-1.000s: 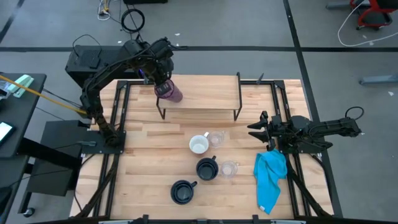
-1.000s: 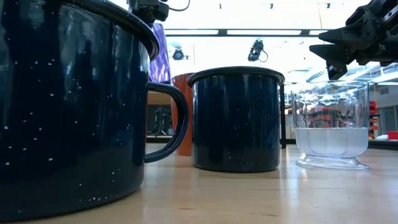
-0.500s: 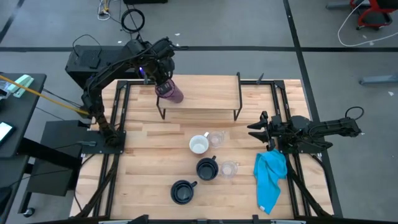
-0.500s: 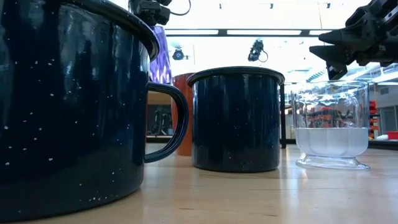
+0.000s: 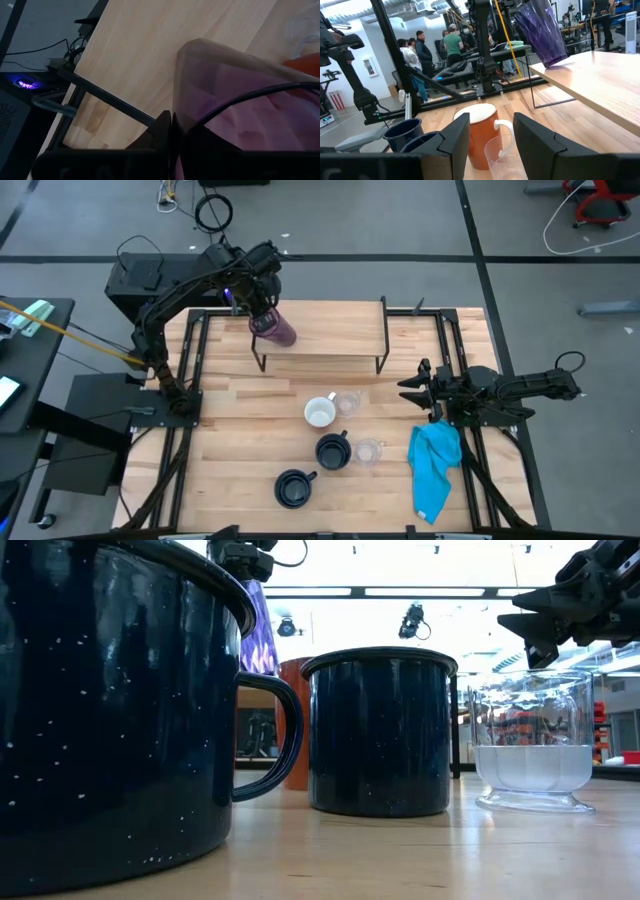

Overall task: Stack small to large cups/mugs on shelf
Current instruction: Put the violet cup on the shelf

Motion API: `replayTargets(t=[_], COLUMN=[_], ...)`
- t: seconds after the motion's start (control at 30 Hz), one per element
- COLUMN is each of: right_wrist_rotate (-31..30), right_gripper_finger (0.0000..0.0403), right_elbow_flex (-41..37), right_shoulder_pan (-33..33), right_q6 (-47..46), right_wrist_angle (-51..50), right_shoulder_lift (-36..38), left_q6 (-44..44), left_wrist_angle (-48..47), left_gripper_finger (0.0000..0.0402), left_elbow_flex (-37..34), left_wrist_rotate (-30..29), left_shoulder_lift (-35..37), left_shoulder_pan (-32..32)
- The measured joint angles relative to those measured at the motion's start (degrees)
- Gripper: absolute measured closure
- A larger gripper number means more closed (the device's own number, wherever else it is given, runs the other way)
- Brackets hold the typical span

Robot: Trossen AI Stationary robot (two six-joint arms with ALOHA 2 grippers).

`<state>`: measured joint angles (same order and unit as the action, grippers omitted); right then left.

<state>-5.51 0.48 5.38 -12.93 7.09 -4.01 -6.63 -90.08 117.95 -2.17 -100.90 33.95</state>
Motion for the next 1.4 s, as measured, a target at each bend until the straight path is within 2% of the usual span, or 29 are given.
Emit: replayTargets(t=[0.27,0.9,1.07,1.13,1.23,1.33,1.4], right_wrist_rotate=[0.0,0.0,0.0,0.0,-2.2,-8.1,-10.3], right_gripper_finger=[0.0243,0.0243,0.0243,0.0243,0.0243,0.0243,0.0243], right_elbow_flex=[0.0,0.0,0.0,0.0,0.4,3.7,6.9], right_shoulder_pan=[0.0,0.0,0.0,0.0,-0.1,-1.6,-3.7], right_q6=[0.0,0.0,-1.7,-2.2,-3.0,-3.1,-3.6], right_wrist_angle=[0.0,-0.1,1.9,6.3,15.7,14.0,11.3], right_shoulder_lift=[0.0,0.0,0.0,-0.1,-0.3,-3.0,-7.4], left_q6=[-0.3,1.5,1.7,1.8,1.8,1.3,1.0], left_wrist_angle=[0.1,0.1,0.1,0.1,0.1,-0.1,0.0], left_gripper_finger=[0.0388,0.0389,0.039,0.0387,0.0386,0.039,0.039], left_elbow_flex=[0.0,0.0,0.0,0.0,0.0,0.0,0.0], left_wrist_rotate=[0.3,-0.4,-0.3,-0.3,-0.4,-0.4,-0.4], left_shoulder_lift=[0.0,0.3,0.3,0.3,0.3,0.4,0.5], left_shoulder_pan=[0.0,-1.5,-2.4,-2.4,-2.7,-2.7,-2.7])
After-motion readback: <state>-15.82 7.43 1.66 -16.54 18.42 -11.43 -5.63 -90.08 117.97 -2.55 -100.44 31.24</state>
